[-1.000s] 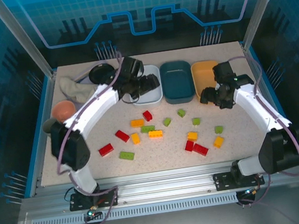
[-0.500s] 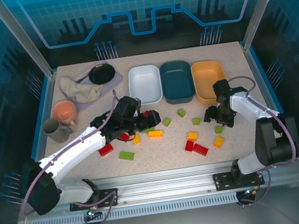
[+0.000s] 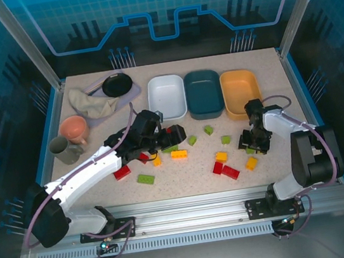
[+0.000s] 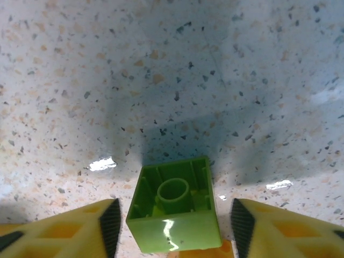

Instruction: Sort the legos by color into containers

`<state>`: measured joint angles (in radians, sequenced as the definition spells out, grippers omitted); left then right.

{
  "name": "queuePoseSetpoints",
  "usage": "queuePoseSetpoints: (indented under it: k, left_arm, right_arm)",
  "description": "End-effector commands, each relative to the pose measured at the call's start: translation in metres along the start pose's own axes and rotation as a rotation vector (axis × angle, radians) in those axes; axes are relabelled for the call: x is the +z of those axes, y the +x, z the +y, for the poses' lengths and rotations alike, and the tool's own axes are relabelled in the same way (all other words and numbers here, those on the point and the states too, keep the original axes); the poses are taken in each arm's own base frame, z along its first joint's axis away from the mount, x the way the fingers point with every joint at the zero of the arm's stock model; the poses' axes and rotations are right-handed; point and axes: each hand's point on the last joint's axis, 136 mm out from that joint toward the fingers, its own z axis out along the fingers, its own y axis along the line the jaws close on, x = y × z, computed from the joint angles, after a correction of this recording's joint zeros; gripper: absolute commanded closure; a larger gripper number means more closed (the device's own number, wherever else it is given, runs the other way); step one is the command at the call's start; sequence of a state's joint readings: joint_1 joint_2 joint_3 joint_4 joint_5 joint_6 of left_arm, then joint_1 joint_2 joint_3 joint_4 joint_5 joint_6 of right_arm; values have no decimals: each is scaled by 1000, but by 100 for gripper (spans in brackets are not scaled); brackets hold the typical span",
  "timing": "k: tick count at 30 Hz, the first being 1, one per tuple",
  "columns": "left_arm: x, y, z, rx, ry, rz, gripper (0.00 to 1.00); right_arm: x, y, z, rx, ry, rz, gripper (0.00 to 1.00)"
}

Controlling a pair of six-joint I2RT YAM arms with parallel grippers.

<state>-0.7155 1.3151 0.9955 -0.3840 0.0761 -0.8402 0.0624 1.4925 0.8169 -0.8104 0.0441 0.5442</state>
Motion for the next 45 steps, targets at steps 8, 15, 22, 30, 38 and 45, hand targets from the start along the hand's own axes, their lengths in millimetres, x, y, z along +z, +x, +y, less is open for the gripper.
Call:
queuePoseSetpoints:
  k: [8, 15, 22, 30, 38, 45]
  left_arm:
    - [-4, 5, -14, 14, 50, 20, 9]
    - [-16, -21, -48, 47, 101, -33, 9]
    - [-10, -52, -72, 52, 118, -62, 9]
    - [-1, -69, -63, 5, 57, -68, 10]
    - [-30, -57, 3, -131, -148, -85, 11]
    - [-59, -21, 124, -511, -436, -56, 17]
  right_arm:
    - [-42, -27, 10, -59, -11, -170, 76]
    - [-112, -98, 47, -91, -89, -343, 77]
    - [-82, -177, 78, -59, -125, -248, 75]
    - [-27, -217, 82, -27, -95, -97, 57]
    - [-118, -211, 99, -86, -175, -314, 28]
    - [-200, -116, 170, -402, -457, -556, 28]
